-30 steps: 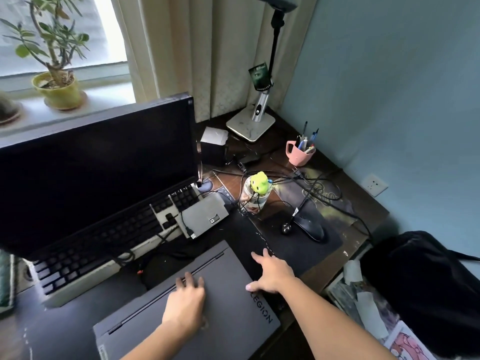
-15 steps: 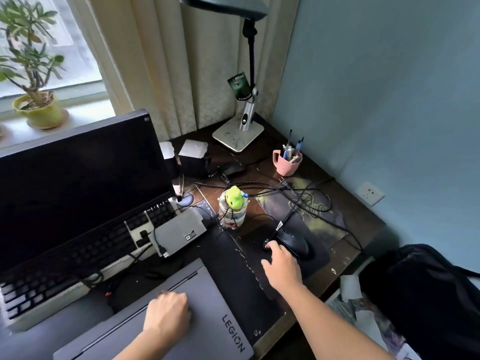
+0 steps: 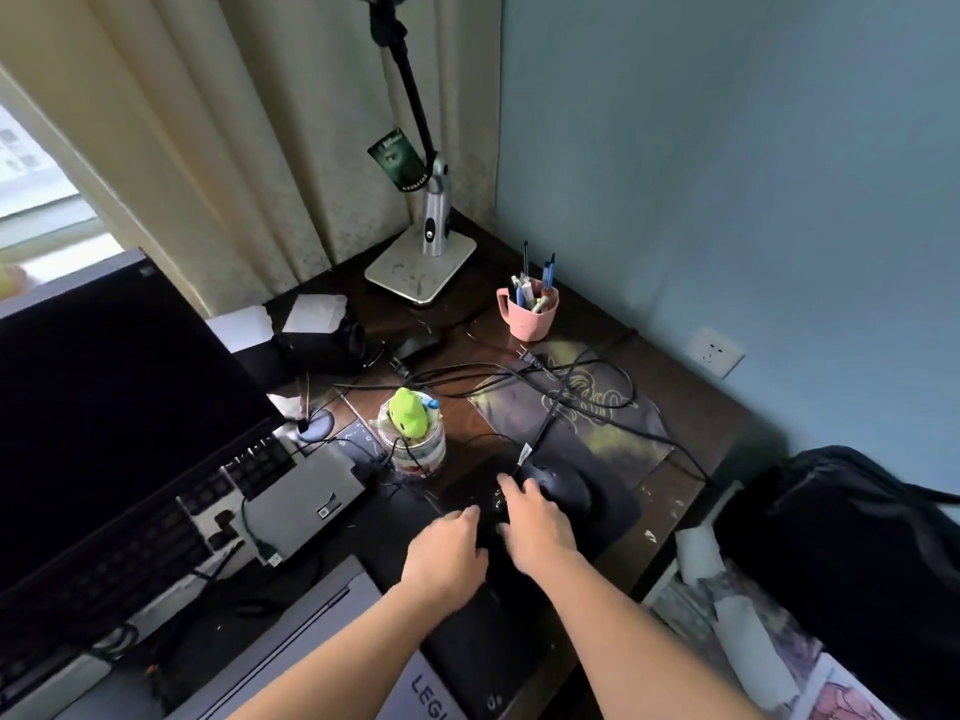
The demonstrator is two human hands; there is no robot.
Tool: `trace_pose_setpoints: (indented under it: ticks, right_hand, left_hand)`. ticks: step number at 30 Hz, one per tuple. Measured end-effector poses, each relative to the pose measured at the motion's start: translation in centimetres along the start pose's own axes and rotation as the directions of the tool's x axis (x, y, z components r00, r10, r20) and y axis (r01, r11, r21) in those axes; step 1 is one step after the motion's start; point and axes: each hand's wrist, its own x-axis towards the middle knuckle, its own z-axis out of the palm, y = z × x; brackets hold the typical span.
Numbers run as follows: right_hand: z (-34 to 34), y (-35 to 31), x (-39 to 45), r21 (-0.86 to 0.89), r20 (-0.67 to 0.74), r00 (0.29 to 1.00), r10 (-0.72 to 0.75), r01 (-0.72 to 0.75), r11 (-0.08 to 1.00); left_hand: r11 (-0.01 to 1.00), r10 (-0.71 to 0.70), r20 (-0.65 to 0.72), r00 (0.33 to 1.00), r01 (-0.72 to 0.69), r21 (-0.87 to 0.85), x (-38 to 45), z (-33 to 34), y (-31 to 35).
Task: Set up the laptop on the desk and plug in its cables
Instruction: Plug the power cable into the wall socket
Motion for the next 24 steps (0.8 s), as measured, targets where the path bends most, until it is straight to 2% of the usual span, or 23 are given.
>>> trace_pose_setpoints:
  ticks: [2,4,7,13,17,21,24]
  right_hand:
    - [0.1,0.2,-0.1,0.04,-0.023,1.0,0.008,-0.008,0.999]
    - [0.4,0.3,-0.9,0.09,-0.073,0.996,0.056,-0.05,0.995]
    - [1.8,0.2,-2.3,0.096,-0.106,0.991,0.087,-0.077,0.992]
    - [3.7,-0.3,-3.5,-0.006,-0.047,0.999,-0.007,0.007,1.0]
    - [4.1,-1.1,-3.3,-0.083,-0.003,1.0,-0.027,0.027,0.996]
    - [4.5,-2.4,-3.9,-0.179,0.074,0.997,-0.012,0.025,0.984]
    - [4.9,-2.2,-3.9,-0.125,-0.041,0.998,-0.044,0.038,0.991]
  left_hand:
    - [1.0,-0.006,0.055,0.998,0.005,0.008,1.1,0.5,0.6]
    - [0.996,-0.082,0.066,0.994,0.083,-0.022,1.9,1.2,0.6]
    - [0.956,-0.25,-0.017,0.968,0.244,-0.161,3.1,1.7,0.3]
    - [0.902,-0.391,-0.091,0.916,0.361,-0.237,4.8,2.5,-0.1]
    - [0.899,-0.395,-0.074,0.916,0.369,-0.237,5.7,2.7,0.2]
    - [0.88,-0.425,0.0,0.905,0.414,-0.232,5.7,2.9,-0.1]
    - [0.843,-0.433,-0.007,0.901,0.402,-0.356,5.2,3.1,-0.4]
